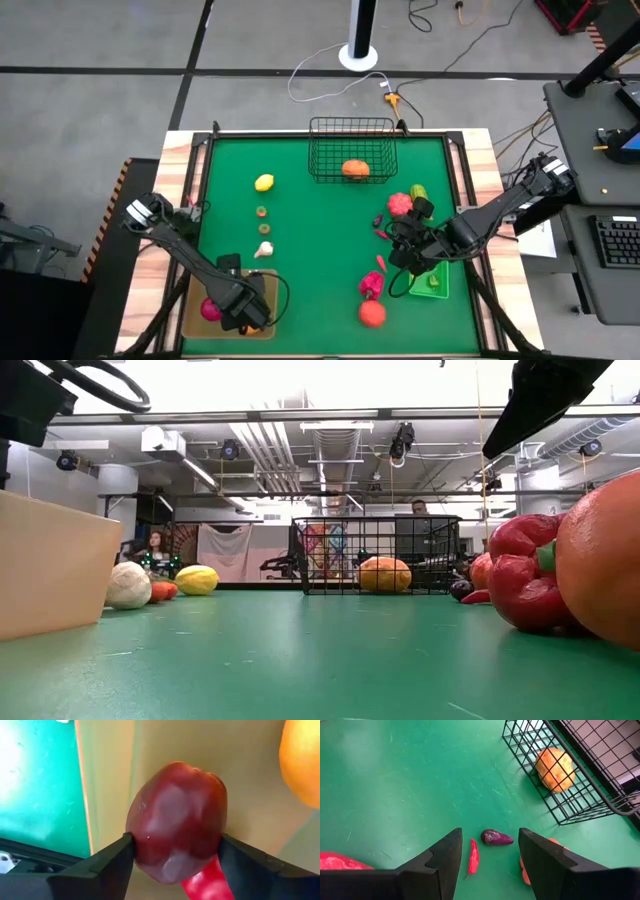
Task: Sort produce into baskets
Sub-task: Put the apple into the orange bin, then put the eggplant into the green basket
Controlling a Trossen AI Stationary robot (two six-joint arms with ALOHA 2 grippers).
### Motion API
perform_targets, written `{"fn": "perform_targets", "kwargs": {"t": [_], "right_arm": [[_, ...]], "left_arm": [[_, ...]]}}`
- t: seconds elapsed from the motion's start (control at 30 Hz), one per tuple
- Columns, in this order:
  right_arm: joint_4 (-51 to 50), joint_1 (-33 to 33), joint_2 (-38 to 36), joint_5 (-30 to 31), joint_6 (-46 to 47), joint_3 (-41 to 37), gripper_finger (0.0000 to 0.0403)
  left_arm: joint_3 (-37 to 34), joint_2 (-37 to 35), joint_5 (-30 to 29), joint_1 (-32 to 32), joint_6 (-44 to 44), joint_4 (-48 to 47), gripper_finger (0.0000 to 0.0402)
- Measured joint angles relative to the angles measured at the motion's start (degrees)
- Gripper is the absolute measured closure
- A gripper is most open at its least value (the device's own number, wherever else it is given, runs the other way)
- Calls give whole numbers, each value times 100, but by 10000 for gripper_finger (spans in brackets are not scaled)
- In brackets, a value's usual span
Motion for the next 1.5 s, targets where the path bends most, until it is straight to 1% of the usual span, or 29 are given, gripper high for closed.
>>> {"fn": "perform_targets", "kwargs": {"t": [0.2, 0.43, 0.67, 0.8, 0.87, 0.93, 1.17, 1.27, 1.37, 1.5], "right_arm": [[20, 1, 0, 2, 2, 0, 216], [26, 1, 0, 1, 2, 0, 216], [85, 0, 0, 2, 2, 0, 216], [114, -7, 0, 1, 4, 0, 216], [119, -11, 0, 0, 33, 0, 216], [136, -15, 0, 2, 79, 0, 216], [386, -119, 0, -9, 65, 0, 216], [415, -250, 0, -108, 63, 0, 216], [418, -430, 0, -318, 66, 0, 216], [426, -683, 0, -447, 61, 0, 216]], "left_arm": [[0, 0, -1, 0, -22, -4, 119], [115, -2, 108, -1, 0, -94, 114], [699, -7, 79, -7, 23, -753, 114], [1105, -9, -241, -7, 161, -1160, 114], [1303, -9, -533, 0, 300, -1304, 113], [1486, -9, -957, 18, 496, -1343, 113], [1913, -11, -2951, 190, 1328, -1313, 123], [1933, -71, -3629, 326, 1781, -1215, 135], [1848, -212, -4071, 518, 2322, -903, 151], [1563, -544, -4467, 782, 3245, -200, 174]]}}
